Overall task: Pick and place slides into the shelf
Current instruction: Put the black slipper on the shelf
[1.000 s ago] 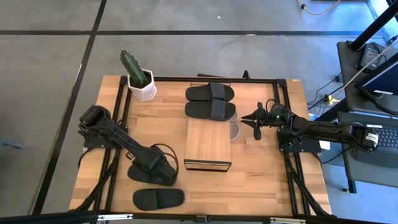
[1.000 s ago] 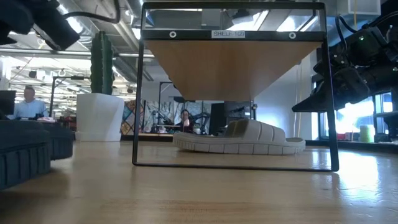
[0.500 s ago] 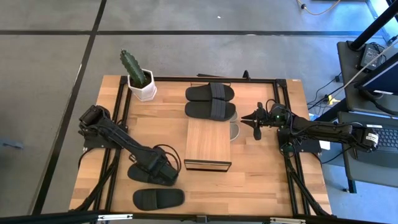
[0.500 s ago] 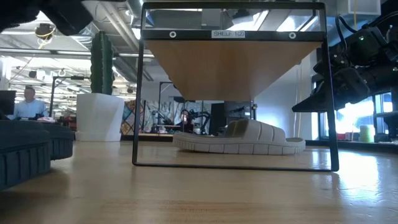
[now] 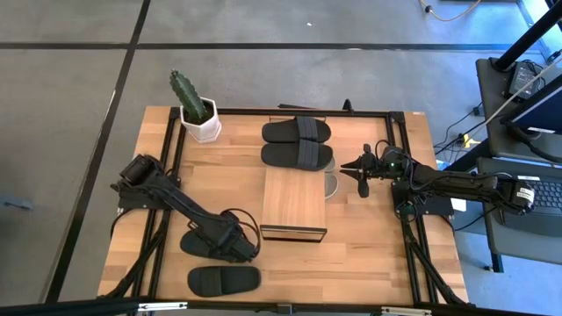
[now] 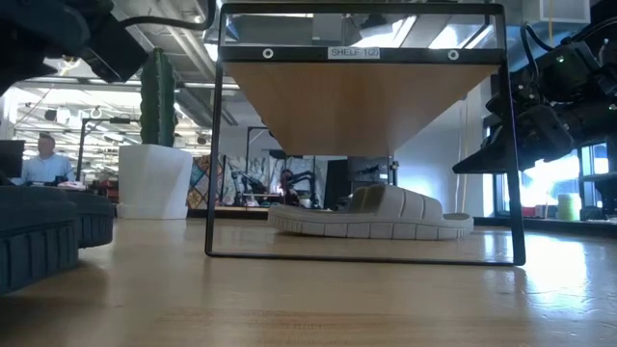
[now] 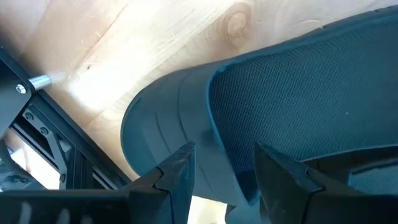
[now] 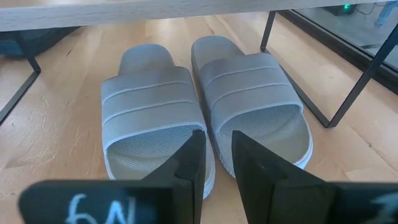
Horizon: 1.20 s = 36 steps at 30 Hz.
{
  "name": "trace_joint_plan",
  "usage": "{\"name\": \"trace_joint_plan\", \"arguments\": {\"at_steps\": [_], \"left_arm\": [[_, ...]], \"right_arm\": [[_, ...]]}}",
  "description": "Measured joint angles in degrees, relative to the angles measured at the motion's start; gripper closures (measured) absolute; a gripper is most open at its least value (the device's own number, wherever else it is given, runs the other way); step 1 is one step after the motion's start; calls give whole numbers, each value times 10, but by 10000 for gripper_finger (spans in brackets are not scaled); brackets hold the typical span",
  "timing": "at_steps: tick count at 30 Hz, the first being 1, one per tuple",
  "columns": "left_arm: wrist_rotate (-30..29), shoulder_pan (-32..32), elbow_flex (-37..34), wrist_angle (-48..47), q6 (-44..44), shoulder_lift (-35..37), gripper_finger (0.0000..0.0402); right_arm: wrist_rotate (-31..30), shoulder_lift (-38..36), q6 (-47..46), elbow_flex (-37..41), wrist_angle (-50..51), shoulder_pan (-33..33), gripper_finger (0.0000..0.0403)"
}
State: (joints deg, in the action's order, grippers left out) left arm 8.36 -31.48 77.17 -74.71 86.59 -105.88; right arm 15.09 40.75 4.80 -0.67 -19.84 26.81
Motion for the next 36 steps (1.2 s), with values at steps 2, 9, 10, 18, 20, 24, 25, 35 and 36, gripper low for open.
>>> {"name": "trace_joint_plan", "arguments": {"at_steps": [2, 9, 10, 18, 20, 24, 25, 35, 36], "left_arm": [[-1, 0, 0, 0, 0, 0, 249], [-7, -4, -2, -8, 3, 0, 249], [-8, -6, -4, -9, 3, 0, 249], [-6, -14, -18, -14, 4, 0, 249], [2, -15, -18, -33, 4, 0, 249], [7, -17, -18, -50, 5, 0, 249], [9, -17, -18, -56, 5, 0, 249], [40, -17, -18, -80, 5, 0, 249], [46, -17, -17, -80, 5, 0, 249]], "right_arm": [[0, 0, 0, 0, 0, 0, 323], [0, 0, 0, 0, 0, 0, 323], [0, 0, 0, 0, 0, 0, 323], [0, 0, 0, 0, 0, 0, 323], [0, 0, 0, 0, 0, 0, 323], [0, 0, 0, 0, 0, 0, 323], [0, 0, 0, 0, 0, 0, 323], [0, 0, 0, 0, 0, 0, 323], [0, 0, 0, 0, 0, 0, 323]]}}
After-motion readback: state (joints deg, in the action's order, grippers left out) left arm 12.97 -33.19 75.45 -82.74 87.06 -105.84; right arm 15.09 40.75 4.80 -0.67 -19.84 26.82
